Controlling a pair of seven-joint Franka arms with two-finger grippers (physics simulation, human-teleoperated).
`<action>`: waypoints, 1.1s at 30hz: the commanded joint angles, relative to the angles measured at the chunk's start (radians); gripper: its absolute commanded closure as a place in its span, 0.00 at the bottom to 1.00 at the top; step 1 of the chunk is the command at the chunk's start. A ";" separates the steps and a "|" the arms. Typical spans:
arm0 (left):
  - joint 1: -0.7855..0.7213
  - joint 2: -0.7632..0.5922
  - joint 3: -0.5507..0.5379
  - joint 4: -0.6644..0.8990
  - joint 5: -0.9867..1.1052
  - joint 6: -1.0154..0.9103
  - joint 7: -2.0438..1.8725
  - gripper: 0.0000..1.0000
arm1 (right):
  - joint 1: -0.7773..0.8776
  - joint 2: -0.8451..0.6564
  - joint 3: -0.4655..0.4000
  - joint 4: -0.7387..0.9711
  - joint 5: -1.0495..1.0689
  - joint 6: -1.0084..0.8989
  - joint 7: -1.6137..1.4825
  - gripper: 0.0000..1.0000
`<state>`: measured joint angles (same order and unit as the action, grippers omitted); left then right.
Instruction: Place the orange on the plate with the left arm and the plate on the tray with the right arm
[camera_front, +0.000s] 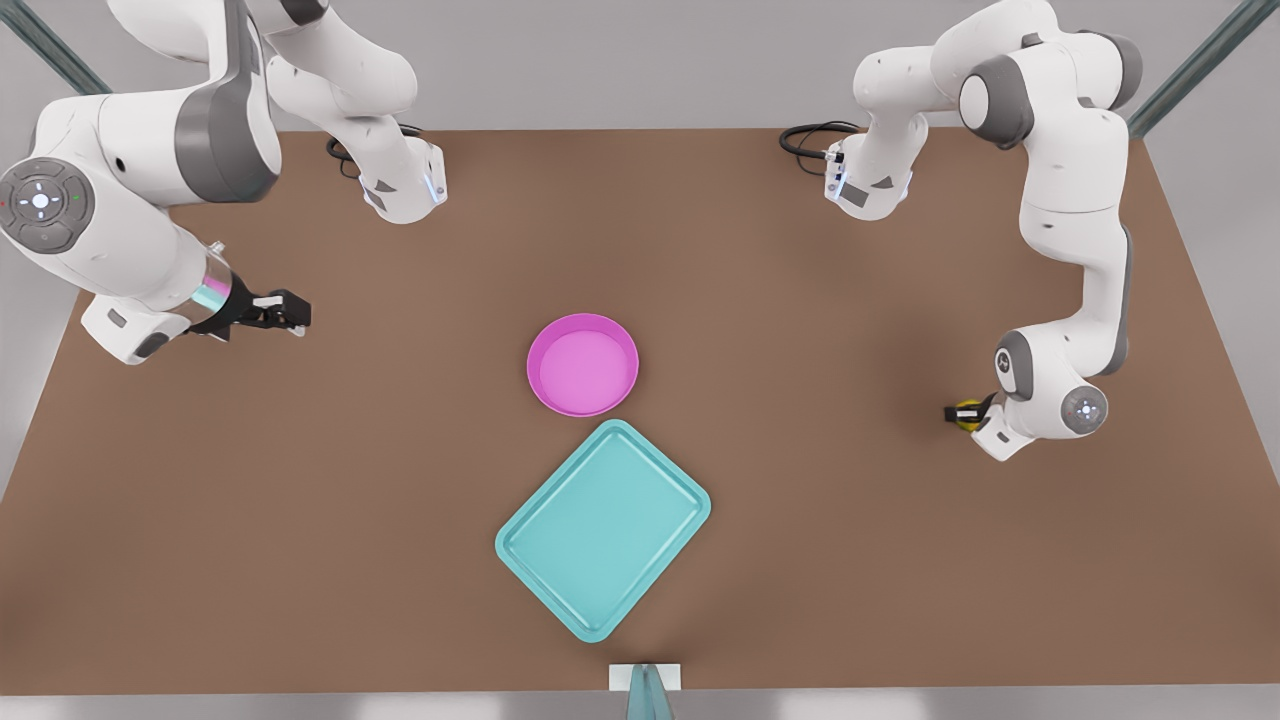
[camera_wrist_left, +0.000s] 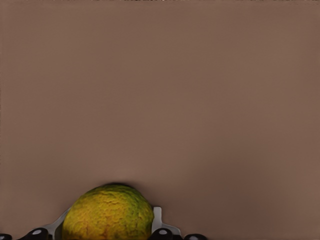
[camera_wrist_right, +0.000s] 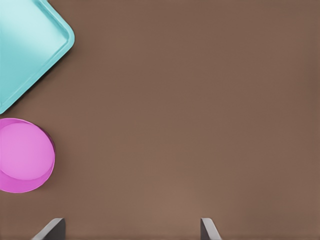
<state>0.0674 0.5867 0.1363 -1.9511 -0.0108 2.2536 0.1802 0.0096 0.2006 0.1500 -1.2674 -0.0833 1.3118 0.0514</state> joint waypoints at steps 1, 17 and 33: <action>0.000 -0.001 0.000 0.001 0.000 0.004 0.021 0.28 | 0.000 -0.001 0.000 0.000 0.002 0.000 0.001 0.00; -0.633 -0.002 -0.328 0.336 -0.044 -0.255 -1.013 0.28 | -0.002 -0.001 0.000 -0.001 0.004 0.000 -0.004 0.00; -0.778 0.214 -0.331 0.756 -0.057 -0.509 -1.280 0.00 | -0.011 0.000 -0.001 0.000 0.002 0.003 -0.013 0.00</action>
<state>-0.7057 0.8091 -0.1927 -1.1956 -0.0669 1.9285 -0.6872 -0.0032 0.2145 0.1522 -1.2674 -0.0805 1.3167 0.0497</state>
